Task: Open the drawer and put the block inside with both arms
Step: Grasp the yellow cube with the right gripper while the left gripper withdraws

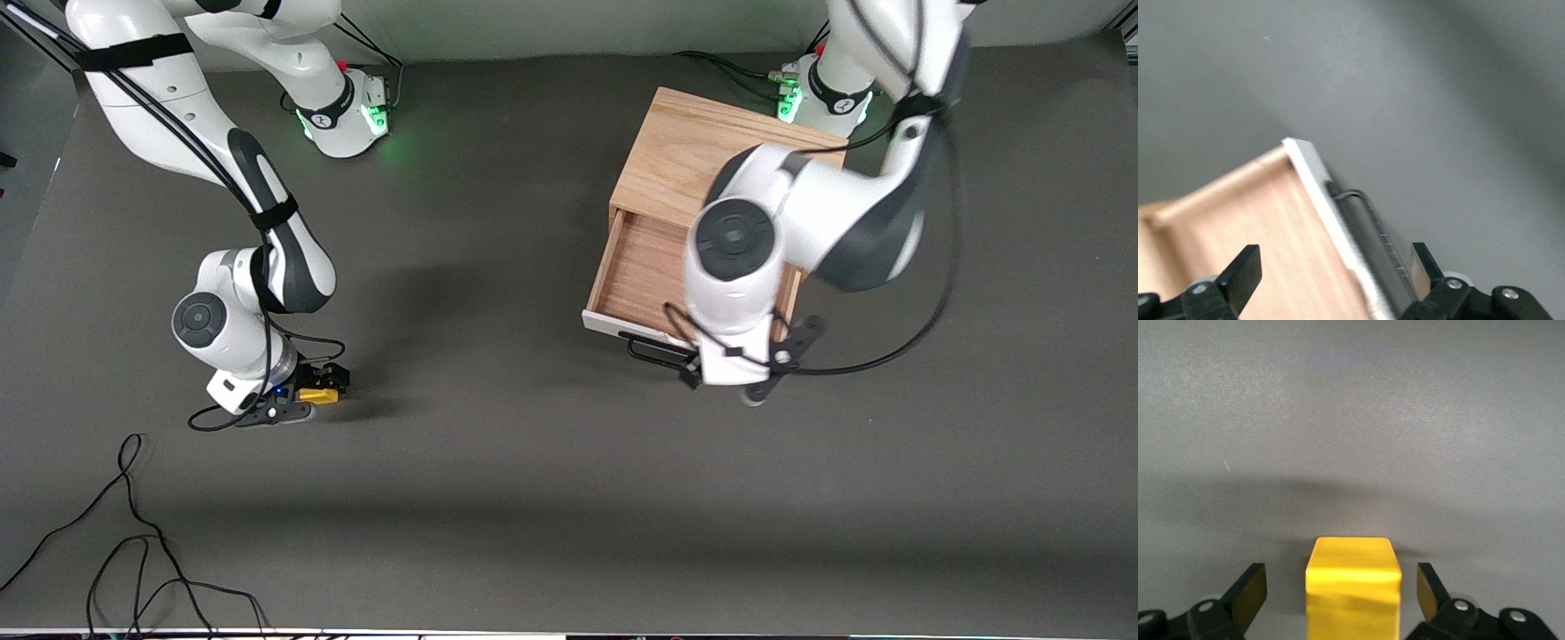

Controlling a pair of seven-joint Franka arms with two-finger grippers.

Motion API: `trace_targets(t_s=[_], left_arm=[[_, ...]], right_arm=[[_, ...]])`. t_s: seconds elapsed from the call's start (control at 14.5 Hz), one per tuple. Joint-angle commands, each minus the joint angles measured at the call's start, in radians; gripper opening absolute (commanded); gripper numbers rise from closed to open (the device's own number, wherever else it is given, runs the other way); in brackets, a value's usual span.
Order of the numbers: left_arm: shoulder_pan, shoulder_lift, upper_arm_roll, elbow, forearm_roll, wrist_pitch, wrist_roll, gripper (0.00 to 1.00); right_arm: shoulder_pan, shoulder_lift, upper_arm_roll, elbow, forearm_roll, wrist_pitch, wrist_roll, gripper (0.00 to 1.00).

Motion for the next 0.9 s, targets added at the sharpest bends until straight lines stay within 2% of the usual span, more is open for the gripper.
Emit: trace_targets(t_s=[0.0, 0.14, 0.21, 0.28, 0.41, 0.48, 0.62, 0.76, 0.83], left_arm=[[0.129, -0.142, -0.003, -0.079, -0.080, -0.094, 0.280, 1.00], [0.211, -0.221, -0.003, -0.124, -0.104, -0.148, 0.452, 1.00], [0.251, -0.256, -0.003, -0.151, -0.105, -0.164, 0.544, 1.00], [0.294, -0.297, -0.003, -0.183, -0.117, -0.168, 0.658, 1.00], [0.389, -0.374, 0.000, -0.254, -0.169, -0.171, 0.869, 1.00], [0.417, -0.406, 0.001, -0.291, -0.171, -0.170, 0.958, 1.00], [0.444, -0.456, 0.006, -0.341, -0.171, -0.156, 1.074, 1.00], [0.452, -0.465, 0.006, -0.351, -0.165, -0.151, 1.100, 1.00], [0.452, -0.471, 0.006, -0.354, -0.159, -0.156, 1.151, 1.00]], right_arm=[[0.007, 0.004, -0.009, -0.006, -0.003, 0.018, -0.020, 1.00], [0.006, 0.007, -0.009, -0.006, -0.001, 0.015, -0.020, 1.00], [0.007, 0.007, -0.009, -0.006, -0.003, 0.009, -0.020, 0.95], [0.006, 0.004, -0.009, -0.008, -0.003, 0.006, -0.020, 0.84], [0.006, 0.001, -0.009, -0.008, -0.003, 0.004, -0.026, 0.45], [0.006, 0.001, -0.009, -0.008, -0.003, 0.003, -0.027, 0.33], [0.007, 0.000, -0.009, -0.006, -0.003, 0.002, -0.025, 0.15], [0.007, -0.005, -0.008, 0.000, -0.003, -0.001, -0.014, 0.07], [0.019, -0.010, -0.008, 0.010, -0.002, -0.031, -0.004, 0.07]])
